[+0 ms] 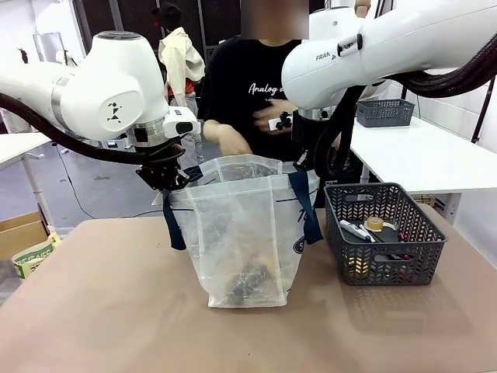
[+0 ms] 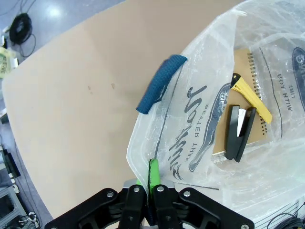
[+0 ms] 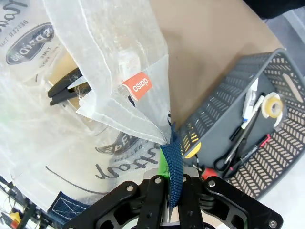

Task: Transfer purchased items from the store into the shopping bag.
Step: Move the Reusable shopping bag to the right side of the table.

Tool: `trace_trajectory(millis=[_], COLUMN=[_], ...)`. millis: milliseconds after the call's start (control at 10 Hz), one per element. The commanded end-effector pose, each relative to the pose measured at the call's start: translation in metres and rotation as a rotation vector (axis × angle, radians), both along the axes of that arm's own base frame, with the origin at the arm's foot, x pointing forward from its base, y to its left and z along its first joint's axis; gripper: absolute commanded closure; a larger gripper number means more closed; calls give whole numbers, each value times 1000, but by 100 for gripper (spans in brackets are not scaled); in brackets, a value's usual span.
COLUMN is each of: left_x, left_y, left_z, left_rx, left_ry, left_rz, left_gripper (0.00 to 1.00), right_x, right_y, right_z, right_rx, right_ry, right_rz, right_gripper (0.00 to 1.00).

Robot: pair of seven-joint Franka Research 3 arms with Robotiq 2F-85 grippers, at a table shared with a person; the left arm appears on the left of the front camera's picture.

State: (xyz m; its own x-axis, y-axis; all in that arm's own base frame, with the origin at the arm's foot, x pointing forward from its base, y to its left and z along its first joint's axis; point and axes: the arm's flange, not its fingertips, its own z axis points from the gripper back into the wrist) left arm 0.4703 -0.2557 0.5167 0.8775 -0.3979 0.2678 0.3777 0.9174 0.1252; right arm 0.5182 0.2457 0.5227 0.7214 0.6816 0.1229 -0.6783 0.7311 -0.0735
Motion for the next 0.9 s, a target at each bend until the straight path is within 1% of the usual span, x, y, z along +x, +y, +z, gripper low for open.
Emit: trace_trajectory(millis=[0,800], left_x=[1,1], left_y=[3,3], left_z=[1,1], left_rx=[0,0], left_ry=[-2,-2], left_rz=[5,5], left_gripper=[100,100], right_x=[1,1], right_y=[-3,-3], right_z=[0,0], right_rx=[0,0], right_ry=[0,0], right_rz=[-5,-5], right_gripper=[100,100])
